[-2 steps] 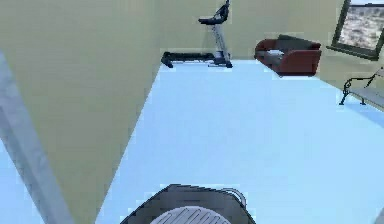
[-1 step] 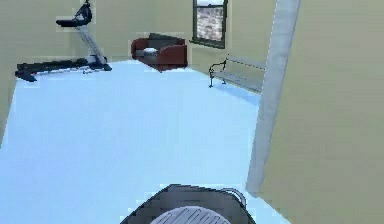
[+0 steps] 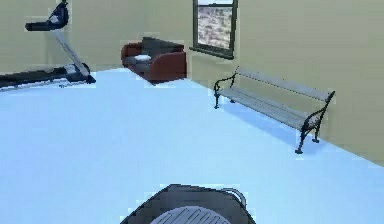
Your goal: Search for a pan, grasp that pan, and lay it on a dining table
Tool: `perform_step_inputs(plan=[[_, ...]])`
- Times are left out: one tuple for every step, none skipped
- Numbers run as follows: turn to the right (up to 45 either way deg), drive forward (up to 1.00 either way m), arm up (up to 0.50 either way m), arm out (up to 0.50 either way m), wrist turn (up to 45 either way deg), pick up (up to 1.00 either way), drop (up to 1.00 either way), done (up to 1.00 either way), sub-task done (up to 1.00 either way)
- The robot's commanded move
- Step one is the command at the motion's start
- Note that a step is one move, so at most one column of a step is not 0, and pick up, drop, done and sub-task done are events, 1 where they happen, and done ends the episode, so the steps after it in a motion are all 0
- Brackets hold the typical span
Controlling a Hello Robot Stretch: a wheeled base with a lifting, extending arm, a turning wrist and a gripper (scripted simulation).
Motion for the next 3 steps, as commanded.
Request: perform_step_inputs(plan=[[0.0,0.25,0.00,0.00,0.0,0.00,0.00,0.00,0.00],[9.0,0.00,0.00,0.00,0.0,0.00,0.00,0.00,0.00],[0.0,0.35,0.00,0.00,0.0,0.00,0.00,0.00,0.00]])
